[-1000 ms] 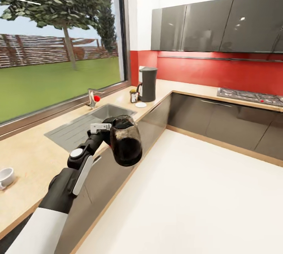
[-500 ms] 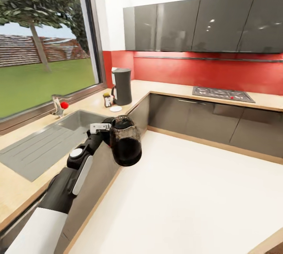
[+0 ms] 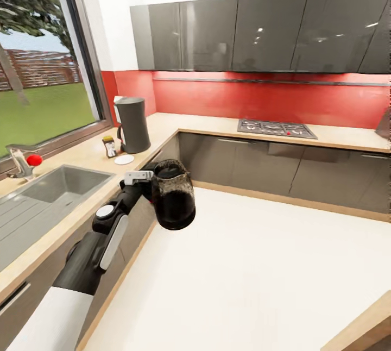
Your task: Set up a coffee station on the kitchen countertop: keep the coffee maker on the countertop, move the bottle of coffee from the kitchen shelf to the counter next to the coffee maker, place a paper coffee filter on top of the coffee maker, put the saucer next to the coffee maker with the coffee cup on the saucer, and place the electric kettle next to the coffee maker.
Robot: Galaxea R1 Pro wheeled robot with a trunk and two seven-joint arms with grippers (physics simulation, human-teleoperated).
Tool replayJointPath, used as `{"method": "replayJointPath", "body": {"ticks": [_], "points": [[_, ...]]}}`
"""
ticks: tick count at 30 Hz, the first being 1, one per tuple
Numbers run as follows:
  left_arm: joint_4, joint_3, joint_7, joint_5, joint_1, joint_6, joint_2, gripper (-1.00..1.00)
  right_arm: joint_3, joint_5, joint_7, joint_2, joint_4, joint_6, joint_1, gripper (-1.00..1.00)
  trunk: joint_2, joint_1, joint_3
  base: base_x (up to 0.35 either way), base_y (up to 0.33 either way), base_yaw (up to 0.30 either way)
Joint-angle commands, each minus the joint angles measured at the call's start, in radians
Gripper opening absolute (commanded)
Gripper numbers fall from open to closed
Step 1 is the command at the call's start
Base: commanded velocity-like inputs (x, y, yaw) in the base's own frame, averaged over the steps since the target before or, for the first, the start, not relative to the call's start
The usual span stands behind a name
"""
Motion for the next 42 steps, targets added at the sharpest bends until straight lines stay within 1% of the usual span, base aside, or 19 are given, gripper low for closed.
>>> {"method": "replayJointPath", "body": {"ticks": [1,13,35,42], "points": [[-0.002,-0.002,0.003,0.008,-0.001,0.005,0.000,-1.00,0.009,-0.009,-0.003,0.000,-0.002,0.007,0.000,1.00,-0.002,0.001,-0.002,0.293,-0.135,-0.073],[-0.002,-0.001,0.003,0.008,-0.001,0.006,-0.001,-1.00,0.013,-0.006,0.000,0.000,-0.002,0.006,0.000,1.00,-0.002,0.001,-0.002,0.302,-0.117,-0.033],[-0.003,-0.001,0.003,0.008,-0.001,0.005,0.000,-1.00,0.014,-0.006,-0.005,0.000,-0.002,0.004,0.000,1.00,-0.002,0.001,-0.002,0.329,-0.007,-0.004],[-0.003,-0.004,0.003,0.008,-0.001,0.005,-0.002,-1.00,0.015,-0.004,-0.005,0.001,-0.003,0.004,0.000,1.00,-0.002,0.001,-0.002,0.320,-0.088,0.000]]}}
